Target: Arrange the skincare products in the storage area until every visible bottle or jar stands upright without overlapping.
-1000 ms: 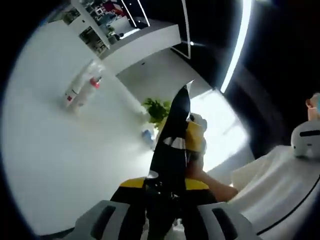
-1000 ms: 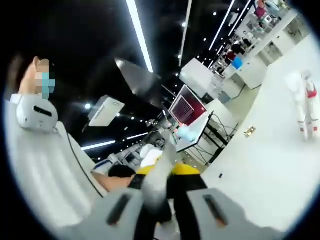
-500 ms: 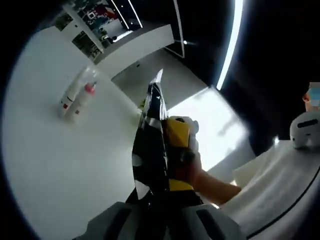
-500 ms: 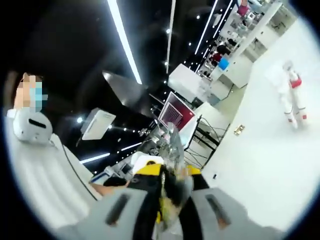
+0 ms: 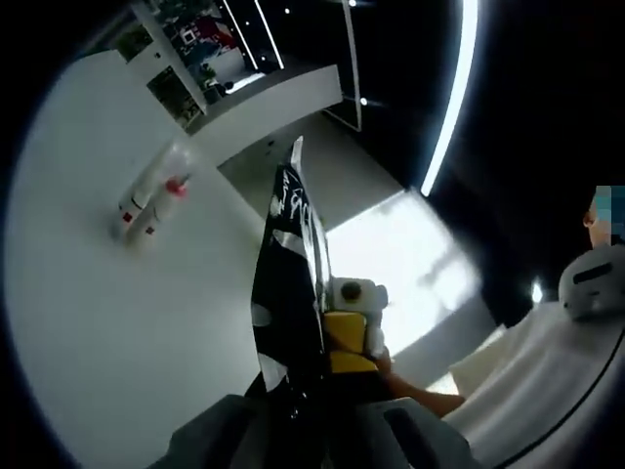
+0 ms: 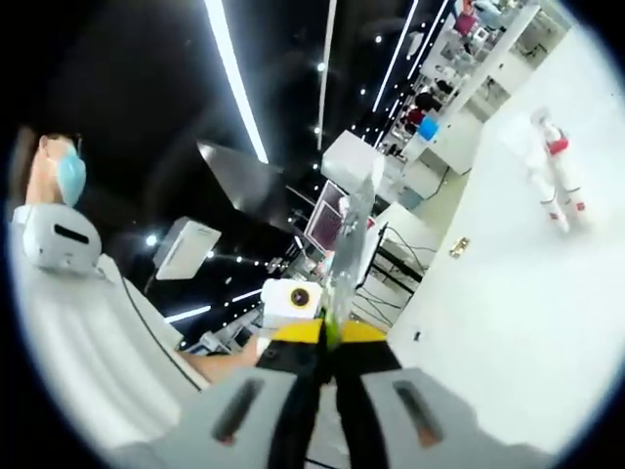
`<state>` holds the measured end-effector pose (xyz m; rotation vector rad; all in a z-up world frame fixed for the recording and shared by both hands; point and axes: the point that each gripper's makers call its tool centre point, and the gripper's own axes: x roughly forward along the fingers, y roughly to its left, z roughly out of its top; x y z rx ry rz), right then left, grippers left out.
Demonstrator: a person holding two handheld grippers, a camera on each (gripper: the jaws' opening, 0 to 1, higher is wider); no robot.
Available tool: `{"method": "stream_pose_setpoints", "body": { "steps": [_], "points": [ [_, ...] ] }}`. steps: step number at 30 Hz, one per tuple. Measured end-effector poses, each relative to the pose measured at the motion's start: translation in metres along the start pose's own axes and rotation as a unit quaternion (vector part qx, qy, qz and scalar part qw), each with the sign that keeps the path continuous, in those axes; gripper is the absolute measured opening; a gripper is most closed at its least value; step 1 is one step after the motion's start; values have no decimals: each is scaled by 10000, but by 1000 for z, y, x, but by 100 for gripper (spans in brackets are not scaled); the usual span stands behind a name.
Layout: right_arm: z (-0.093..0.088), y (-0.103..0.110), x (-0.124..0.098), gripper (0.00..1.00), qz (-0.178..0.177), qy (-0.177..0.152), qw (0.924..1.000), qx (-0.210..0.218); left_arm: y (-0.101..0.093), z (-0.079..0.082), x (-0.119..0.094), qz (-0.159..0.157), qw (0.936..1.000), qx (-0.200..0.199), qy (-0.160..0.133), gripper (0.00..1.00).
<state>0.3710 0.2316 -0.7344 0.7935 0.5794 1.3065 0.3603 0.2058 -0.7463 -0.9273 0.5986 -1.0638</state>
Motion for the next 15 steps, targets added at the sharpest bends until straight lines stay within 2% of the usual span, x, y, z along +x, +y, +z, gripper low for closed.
{"method": "stream_pose_setpoints", "body": {
  "steps": [4,7,9,15],
  "points": [
    [2,1,-1,3,-30,-4,10000,-72,0,1,1,-40,10000,-30,8,2],
    [4,-1,-2,4,-50,-19,9999,112,-2,2,2,-58,10000,-3,18,2],
    [8,-5,-7,5,-222,-128,9997,-5,1,6,2,7,10000,-64,-74,2],
    [3,0,-12,7,-7,-231,9994,240,-3,5,3,-70,9998,-147,-79,2]
  ]
}}
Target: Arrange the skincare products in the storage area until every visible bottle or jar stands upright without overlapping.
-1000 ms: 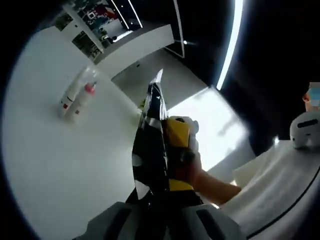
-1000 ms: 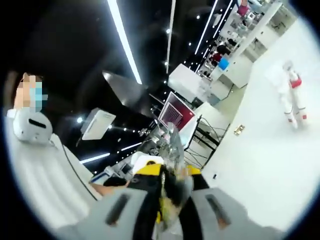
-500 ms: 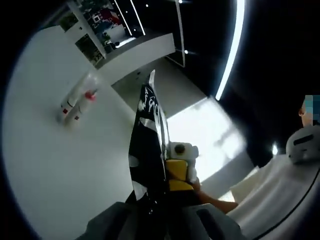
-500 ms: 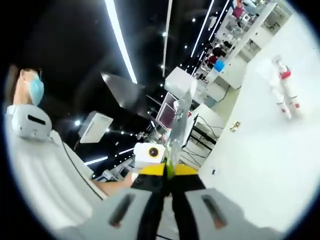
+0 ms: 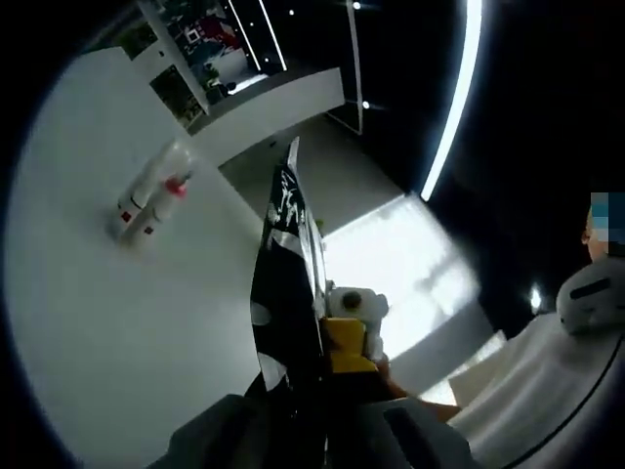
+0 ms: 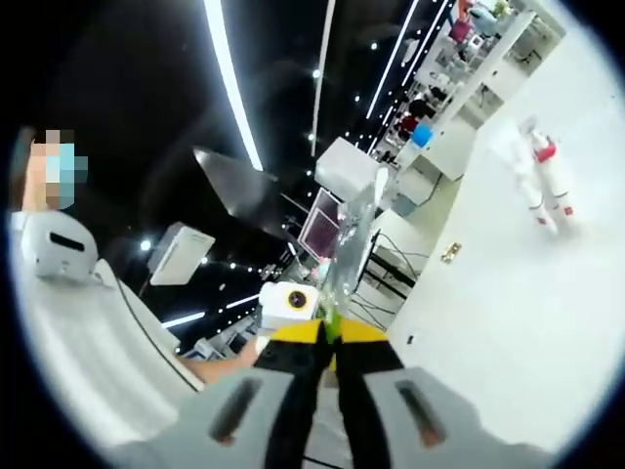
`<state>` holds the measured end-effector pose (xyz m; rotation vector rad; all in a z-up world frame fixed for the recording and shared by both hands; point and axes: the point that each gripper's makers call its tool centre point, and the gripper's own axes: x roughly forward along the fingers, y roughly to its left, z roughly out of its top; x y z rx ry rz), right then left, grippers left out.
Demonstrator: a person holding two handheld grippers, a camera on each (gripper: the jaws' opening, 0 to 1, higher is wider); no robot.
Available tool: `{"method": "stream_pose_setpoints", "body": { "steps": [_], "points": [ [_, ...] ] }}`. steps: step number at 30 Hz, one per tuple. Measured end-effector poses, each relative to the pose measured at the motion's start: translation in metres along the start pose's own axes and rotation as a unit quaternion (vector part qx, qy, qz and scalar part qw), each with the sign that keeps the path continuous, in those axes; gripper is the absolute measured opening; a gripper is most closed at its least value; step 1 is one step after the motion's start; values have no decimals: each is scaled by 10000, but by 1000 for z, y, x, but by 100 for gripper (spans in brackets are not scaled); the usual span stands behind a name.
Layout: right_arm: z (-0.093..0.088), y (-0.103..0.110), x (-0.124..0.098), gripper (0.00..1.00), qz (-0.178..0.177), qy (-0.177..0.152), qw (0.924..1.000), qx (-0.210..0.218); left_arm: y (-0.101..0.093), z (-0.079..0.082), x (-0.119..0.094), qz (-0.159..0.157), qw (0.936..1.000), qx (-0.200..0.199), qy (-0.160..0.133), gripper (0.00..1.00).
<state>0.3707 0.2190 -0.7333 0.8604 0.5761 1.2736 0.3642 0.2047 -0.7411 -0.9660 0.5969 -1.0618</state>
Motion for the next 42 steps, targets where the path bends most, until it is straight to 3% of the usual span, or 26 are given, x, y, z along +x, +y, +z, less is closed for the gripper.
{"method": "stream_pose_setpoints", "body": {
  "steps": [5,11,15,19,21,27,29,31,34,37,39,42],
  "points": [
    [-1,2,-4,12,107,-118,9998,140,2,8,-1,22,9994,-128,-327,2],
    [2,2,-2,13,147,-230,9993,236,1,13,-2,-30,9987,-209,-468,2],
    [14,-8,-5,12,-150,-555,9983,137,-1,14,-2,-86,9986,-232,-463,2],
    [18,-3,-7,6,-26,-658,9976,193,-1,9,3,-83,9992,-217,-340,2],
    [17,-7,-9,4,-198,-629,9978,7,2,8,5,-36,9993,-175,-326,2],
    [16,-10,-12,2,-320,-530,9981,-7,5,5,6,113,9997,-53,-205,4],
    [14,-10,-13,2,-313,-394,9987,-73,11,17,3,247,9983,-99,-521,13],
    [11,-7,-13,2,-280,-292,9991,-137,6,21,0,109,9984,-68,-542,16],
    [-2,7,-8,2,48,129,9997,-179,2,28,-1,18,9983,-76,-584,16],
    [-16,7,-1,2,-25,479,9983,-320,1,35,-2,-36,9976,-139,-674,9],
    [-13,6,1,2,-17,309,9992,-251,-4,37,-4,-117,9973,29,-729,4],
    [-11,6,0,2,-4,186,9998,-34,-3,38,-5,-63,9967,-99,-804,2]
  ]
}}
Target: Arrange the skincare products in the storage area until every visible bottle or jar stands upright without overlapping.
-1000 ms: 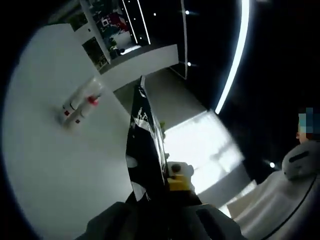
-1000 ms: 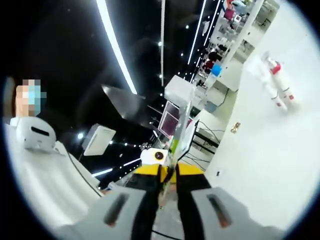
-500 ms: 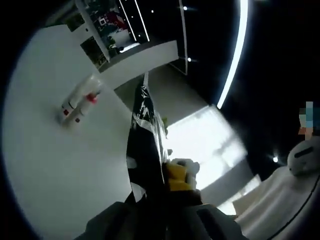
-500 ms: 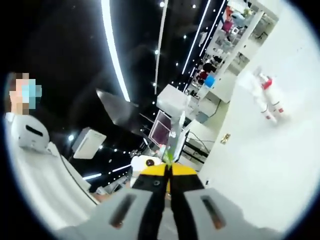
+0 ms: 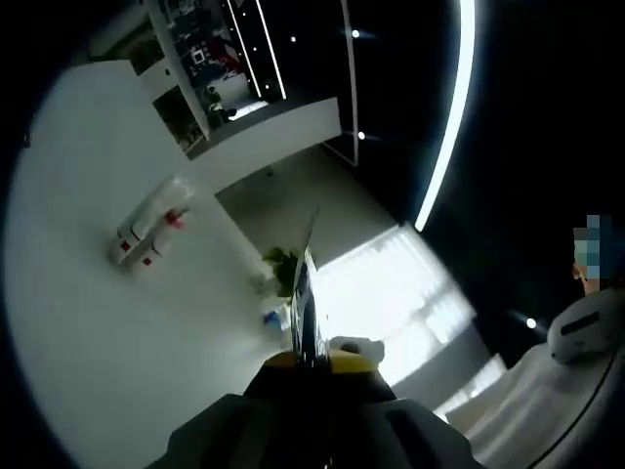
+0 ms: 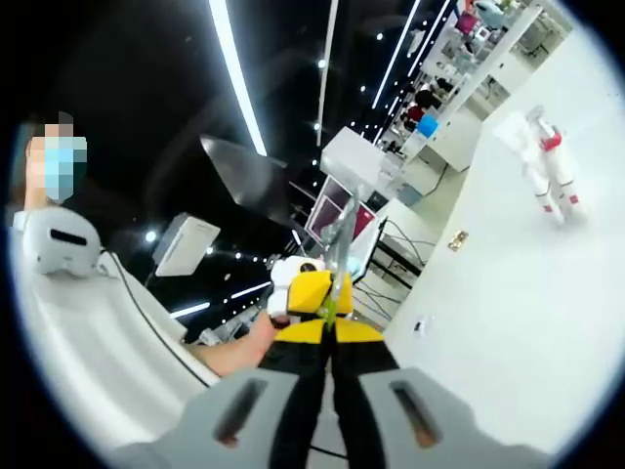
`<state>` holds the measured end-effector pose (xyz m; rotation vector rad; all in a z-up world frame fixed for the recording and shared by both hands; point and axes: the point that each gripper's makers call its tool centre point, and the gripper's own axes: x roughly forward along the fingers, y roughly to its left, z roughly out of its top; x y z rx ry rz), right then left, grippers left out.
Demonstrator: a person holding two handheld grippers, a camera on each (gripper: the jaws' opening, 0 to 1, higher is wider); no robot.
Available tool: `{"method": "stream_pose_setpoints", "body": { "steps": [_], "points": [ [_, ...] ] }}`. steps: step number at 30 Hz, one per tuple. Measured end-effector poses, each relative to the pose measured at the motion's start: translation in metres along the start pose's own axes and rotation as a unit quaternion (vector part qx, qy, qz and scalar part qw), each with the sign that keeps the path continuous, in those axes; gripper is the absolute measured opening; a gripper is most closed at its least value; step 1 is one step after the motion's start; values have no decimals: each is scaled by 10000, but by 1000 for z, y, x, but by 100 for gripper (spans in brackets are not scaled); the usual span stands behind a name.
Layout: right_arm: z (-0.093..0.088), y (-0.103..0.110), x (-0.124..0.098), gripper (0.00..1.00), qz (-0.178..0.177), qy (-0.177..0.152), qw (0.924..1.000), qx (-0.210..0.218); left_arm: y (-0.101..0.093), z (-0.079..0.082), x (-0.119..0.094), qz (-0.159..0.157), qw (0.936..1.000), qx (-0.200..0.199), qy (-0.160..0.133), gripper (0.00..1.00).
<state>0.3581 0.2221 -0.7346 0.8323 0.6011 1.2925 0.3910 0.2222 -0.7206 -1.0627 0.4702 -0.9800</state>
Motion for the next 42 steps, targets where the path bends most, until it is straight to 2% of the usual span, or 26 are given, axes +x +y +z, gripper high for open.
{"method": "stream_pose_setpoints", "body": {
  "steps": [3,7,11,12,15,17,19,20,22,23,24,25,26,30,32,34,35,36,37,39,42],
  "points": [
    [-1,-1,1,4,1,-161,9998,91,2,2,-1,60,9999,-67,-84,2],
    [-11,3,2,8,65,57,9998,172,2,5,-2,67,9997,-115,-200,2],
    [-14,3,2,4,38,103,9998,164,2,5,-2,76,9996,-149,-223,2],
    [-15,4,-1,4,63,64,9998,188,1,4,0,25,9997,-201,-132,2],
    [-13,2,-3,3,66,-59,9999,127,2,3,4,22,9992,-384,-114,3],
    [-7,-1,-6,2,30,-270,9995,131,3,2,4,65,9985,-551,-27,10],
    [2,-4,-11,2,-20,-530,9984,213,2,2,1,64,9990,-435,-41,19],
    [7,-6,-14,2,-13,-648,9975,265,5,4,-3,128,9995,-272,-77,19],
    [14,-8,-19,2,-3,-805,9962,337,10,-1,-9,210,9992,-338,20,18],
    [16,-10,-22,2,-15,-821,9960,345,12,-3,-11,223,9991,-369,56,14],
    [17,-11,-22,2,-49,-845,9959,331,12,-6,-12,217,9989,-392,112,6],
    [15,-12,-21,2,-52,-742,9967,325,6,-14,-15,50,9991,-296,297,3],
    [12,-10,-19,2,-39,-667,9974,258,9,-12,-15,131,9996,-101,220,3],
    [10,-9,-16,2,10,-671,9974,260,10,-11,-20,189,9981,-576,102,3],
    [9,-9,-14,2,12,-666,9975,227,9,-12,-22,184,9982,-566,41,8],
    [12,-11,-13,2,-21,-761,9968,224,10,-15,-24,248,9990,-375,12,25],
    [13,-13,-11,2,0,-775,9966,277,11,-21,-25,281,9991,-273,149,25],
    [14,-15,-10,2,4,-782,9965,304,10,-29,-28,227,9990,-146,357,19],
    [15,-15,-9,2,30,-780,9964,335,11,-32,-29,245,9988,-25,418,10],
    [15,-13,-5,2,82,-740,9967,337,15,-33,-31,313,9989,-107,338,4],
    [13,-13,0,2,86,-619,9977,253,15,-30,-37,314,9992,-100,222,2]
  ]
}}
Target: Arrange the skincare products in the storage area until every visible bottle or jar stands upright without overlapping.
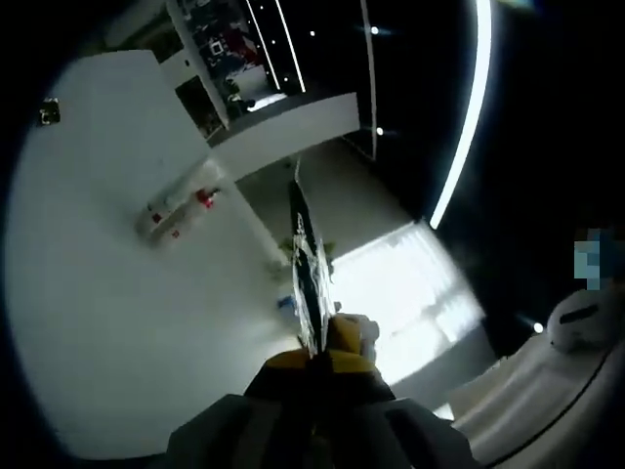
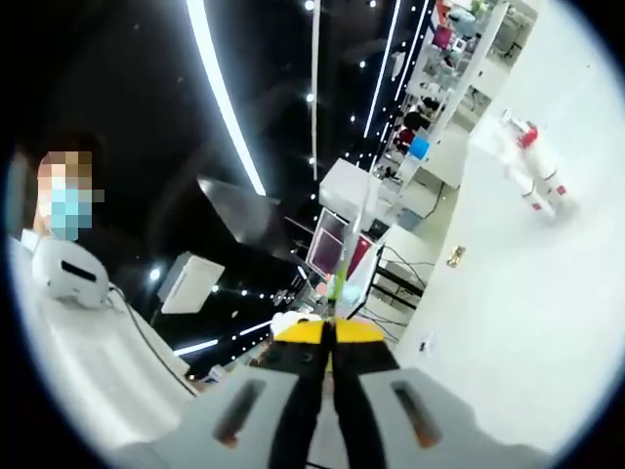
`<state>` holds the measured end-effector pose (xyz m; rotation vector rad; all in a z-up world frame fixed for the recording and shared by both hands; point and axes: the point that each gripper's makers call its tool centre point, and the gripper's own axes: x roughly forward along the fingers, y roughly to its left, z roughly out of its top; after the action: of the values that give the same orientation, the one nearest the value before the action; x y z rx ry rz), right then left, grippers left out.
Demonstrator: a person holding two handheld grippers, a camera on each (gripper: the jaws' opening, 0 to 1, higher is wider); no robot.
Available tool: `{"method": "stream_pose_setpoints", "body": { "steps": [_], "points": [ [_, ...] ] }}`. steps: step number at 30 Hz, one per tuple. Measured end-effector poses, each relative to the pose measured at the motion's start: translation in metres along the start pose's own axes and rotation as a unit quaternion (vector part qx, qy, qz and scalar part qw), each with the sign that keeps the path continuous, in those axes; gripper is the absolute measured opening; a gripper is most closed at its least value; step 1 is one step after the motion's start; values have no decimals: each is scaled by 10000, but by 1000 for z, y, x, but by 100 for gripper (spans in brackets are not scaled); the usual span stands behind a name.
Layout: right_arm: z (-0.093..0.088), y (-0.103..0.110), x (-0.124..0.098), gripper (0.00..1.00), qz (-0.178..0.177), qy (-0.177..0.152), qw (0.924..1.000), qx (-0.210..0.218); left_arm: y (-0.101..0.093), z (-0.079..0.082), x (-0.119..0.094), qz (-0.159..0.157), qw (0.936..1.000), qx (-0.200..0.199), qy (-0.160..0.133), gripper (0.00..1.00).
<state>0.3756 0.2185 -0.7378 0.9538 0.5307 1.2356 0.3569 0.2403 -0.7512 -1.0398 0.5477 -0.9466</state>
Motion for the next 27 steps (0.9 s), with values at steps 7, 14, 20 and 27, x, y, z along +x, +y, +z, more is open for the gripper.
{"method": "stream_pose_setpoints", "body": {
  "steps": [7,14,20,27],
  "points": [
    [-10,-9,15,10,-32,283,9996,19,9,5,-15,220,9996,136,-119,0],
    [-14,-17,32,21,-132,495,9987,59,23,23,-28,362,9985,233,-350,0],
    [-15,-24,34,27,-237,558,9982,24,30,36,-29,361,9979,204,-500,0],
    [-20,-37,25,28,-307,499,9981,180,32,51,-29,467,9962,190,-708,0]
  ]
}}
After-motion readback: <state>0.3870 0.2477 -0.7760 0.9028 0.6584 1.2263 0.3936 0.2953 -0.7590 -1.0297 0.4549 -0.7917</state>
